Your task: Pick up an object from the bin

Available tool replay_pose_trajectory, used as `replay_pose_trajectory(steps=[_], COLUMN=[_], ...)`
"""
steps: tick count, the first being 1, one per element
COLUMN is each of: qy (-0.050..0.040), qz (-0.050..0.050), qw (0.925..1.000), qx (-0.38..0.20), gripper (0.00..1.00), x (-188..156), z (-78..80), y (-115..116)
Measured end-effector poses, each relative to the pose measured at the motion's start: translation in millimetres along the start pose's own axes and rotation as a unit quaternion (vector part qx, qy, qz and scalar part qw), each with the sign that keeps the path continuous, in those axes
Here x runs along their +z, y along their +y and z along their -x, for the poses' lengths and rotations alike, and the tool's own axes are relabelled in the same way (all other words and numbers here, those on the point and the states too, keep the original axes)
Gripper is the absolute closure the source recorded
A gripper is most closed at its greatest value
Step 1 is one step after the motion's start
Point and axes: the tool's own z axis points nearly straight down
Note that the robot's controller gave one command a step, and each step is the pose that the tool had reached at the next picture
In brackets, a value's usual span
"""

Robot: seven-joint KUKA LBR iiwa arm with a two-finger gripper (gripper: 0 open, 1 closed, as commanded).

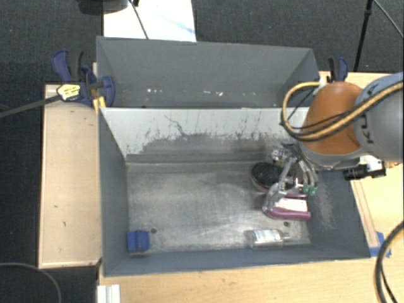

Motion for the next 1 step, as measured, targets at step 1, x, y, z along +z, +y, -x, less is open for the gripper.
replay_pose_trajectory(steps=[1], qy=[-0.0013], qz=[0.0], qw=[1.0], qx=[0.001], gripper=[1.0], x=[1.4], z=[0.2], y=[-0.9])
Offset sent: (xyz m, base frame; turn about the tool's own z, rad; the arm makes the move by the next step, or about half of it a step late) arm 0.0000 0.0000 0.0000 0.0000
